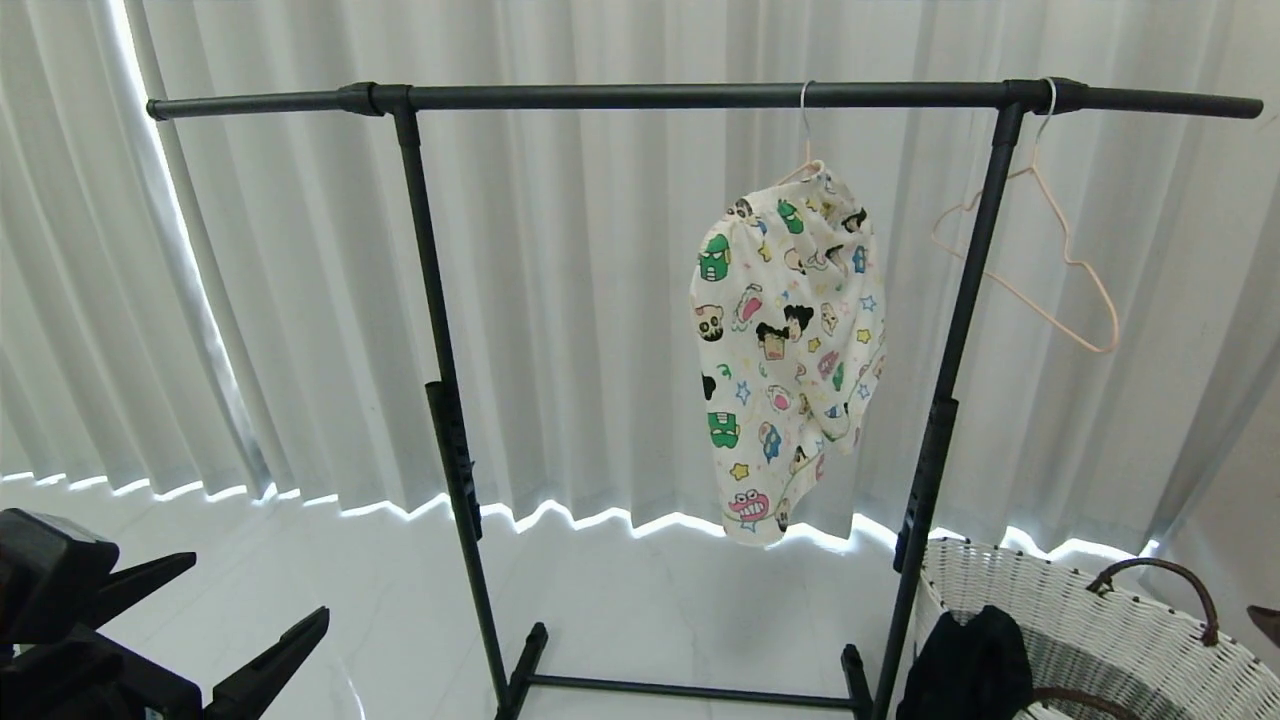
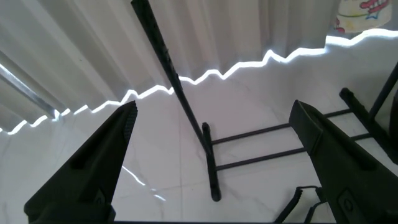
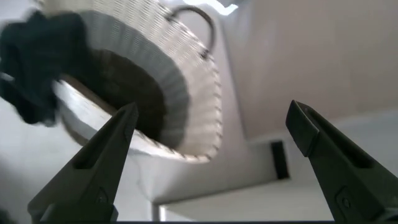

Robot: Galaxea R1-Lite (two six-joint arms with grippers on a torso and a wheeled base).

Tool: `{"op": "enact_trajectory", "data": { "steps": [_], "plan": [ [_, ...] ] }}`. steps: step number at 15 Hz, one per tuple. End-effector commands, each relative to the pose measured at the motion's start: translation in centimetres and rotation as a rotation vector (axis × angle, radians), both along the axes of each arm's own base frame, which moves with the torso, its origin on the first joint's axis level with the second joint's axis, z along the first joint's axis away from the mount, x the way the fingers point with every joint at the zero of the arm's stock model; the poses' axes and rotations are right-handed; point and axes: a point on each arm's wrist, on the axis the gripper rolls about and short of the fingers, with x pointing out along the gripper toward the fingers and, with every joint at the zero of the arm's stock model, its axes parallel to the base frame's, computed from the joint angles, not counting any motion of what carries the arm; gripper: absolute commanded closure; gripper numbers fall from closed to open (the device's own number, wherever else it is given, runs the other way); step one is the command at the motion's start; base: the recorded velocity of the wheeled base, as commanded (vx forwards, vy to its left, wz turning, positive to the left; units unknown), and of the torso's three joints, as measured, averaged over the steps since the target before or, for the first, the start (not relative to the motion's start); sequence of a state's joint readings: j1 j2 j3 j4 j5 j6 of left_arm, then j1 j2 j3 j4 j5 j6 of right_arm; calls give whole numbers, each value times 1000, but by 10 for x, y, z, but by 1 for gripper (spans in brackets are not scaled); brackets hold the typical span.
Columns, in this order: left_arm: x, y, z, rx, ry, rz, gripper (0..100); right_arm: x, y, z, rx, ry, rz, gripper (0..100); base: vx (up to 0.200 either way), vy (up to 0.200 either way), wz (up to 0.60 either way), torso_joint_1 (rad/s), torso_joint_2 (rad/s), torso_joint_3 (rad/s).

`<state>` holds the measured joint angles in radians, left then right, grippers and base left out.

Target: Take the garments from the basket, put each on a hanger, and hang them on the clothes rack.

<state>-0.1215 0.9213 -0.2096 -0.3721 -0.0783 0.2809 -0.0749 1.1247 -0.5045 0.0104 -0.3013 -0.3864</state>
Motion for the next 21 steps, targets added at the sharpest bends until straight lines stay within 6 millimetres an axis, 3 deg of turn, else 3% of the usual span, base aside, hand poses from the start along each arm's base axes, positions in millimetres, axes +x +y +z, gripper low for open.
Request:
{"op": "enact_trajectory", "data": {
  "steps": [1,4,8,12,17,21],
  "plan": [
    [6,-1,-1,3,24,-3,0,11,0,-16,28,96,25,0,200,0,0,2,2,7],
    [15,-2,3,1,35,0,0,25,5,-39,35,183,68,0,0,0,0,0,0,0],
    [36,-5,15,-5,40,4,0,45,20,-70,43,349,279,0,0,0,0,0,0,0],
    [43,-5,20,-3,35,6,0,66,27,-127,-24,466,470,0,0,0,0,0,0,0],
    [42,-6,20,3,29,-1,0,88,33,-184,-88,428,749,0,0,0,0,0,0,0],
    [41,-12,19,11,32,-28,0,104,31,-201,-109,393,742,0,0,0,0,0,0,0]
  ]
}}
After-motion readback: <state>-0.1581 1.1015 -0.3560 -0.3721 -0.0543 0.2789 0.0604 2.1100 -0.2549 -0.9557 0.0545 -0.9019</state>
